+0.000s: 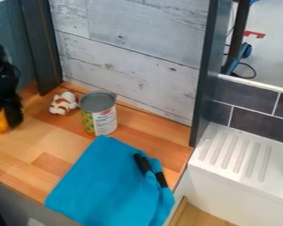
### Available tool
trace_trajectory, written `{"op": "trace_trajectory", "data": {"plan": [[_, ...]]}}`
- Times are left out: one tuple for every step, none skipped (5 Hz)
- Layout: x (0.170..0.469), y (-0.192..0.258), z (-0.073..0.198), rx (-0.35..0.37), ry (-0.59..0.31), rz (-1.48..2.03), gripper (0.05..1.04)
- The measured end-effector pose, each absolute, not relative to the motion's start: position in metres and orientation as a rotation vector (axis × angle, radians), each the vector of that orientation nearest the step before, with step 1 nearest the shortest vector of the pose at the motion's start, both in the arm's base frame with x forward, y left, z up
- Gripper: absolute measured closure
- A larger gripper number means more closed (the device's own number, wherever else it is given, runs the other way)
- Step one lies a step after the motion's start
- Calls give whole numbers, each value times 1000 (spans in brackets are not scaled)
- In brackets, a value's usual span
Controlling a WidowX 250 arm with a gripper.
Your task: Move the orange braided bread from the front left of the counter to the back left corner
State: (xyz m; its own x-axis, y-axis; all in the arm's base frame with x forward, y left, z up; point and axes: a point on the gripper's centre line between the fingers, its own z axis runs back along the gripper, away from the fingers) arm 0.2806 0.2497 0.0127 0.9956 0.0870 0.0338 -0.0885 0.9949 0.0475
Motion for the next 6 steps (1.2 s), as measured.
{"op": "trace_trajectory", "data": {"plan": [[292,260,11,78,-58,80,259],[293,261,11,83,-68,76,259],[293,259,12,68,-66,73,189],[292,254,11,38,-64,74,67],[287,249,14,28,-58,90,74],[285,248,29,48,-76,102,75]]}}
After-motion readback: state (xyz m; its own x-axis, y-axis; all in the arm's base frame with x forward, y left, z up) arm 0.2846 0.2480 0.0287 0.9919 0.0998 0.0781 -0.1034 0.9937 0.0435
